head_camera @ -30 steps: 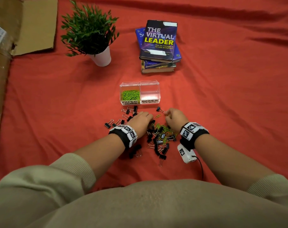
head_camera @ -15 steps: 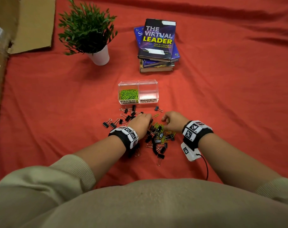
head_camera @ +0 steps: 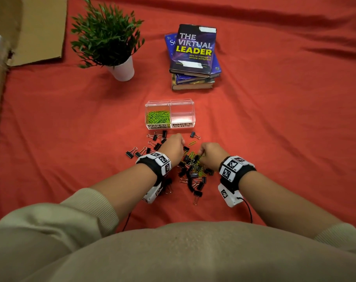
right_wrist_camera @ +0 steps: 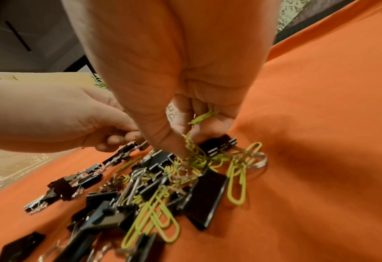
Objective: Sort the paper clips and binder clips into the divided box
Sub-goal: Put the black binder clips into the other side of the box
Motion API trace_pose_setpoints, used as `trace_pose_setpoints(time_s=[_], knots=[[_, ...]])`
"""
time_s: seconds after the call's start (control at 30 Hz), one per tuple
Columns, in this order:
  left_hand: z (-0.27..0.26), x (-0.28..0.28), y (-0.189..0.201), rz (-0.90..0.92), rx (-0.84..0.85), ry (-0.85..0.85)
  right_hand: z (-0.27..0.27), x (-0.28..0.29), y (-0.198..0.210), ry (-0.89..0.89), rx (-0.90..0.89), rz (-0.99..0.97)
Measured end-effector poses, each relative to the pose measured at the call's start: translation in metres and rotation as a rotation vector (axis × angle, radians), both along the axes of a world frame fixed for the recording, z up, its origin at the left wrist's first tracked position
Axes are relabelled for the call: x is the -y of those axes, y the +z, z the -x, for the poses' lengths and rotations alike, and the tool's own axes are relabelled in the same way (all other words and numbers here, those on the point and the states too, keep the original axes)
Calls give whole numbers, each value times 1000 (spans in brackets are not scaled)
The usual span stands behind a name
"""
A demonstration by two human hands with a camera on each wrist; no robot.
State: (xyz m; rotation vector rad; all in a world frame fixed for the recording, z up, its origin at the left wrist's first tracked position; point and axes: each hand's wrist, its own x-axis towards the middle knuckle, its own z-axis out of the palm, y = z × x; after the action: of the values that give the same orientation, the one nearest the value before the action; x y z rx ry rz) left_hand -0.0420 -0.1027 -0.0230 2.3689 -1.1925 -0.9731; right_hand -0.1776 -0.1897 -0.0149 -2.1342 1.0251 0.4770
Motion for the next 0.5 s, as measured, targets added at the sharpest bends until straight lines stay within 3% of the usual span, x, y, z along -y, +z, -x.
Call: trace_pose_setpoints(time_s=[0.17,0.5], knots=[[3,0,-8,-47,116,-148,4,1,-3,-155,91,-82],[-2,-6,7,-20,274,-181,14,26,14,-754,436,-655]])
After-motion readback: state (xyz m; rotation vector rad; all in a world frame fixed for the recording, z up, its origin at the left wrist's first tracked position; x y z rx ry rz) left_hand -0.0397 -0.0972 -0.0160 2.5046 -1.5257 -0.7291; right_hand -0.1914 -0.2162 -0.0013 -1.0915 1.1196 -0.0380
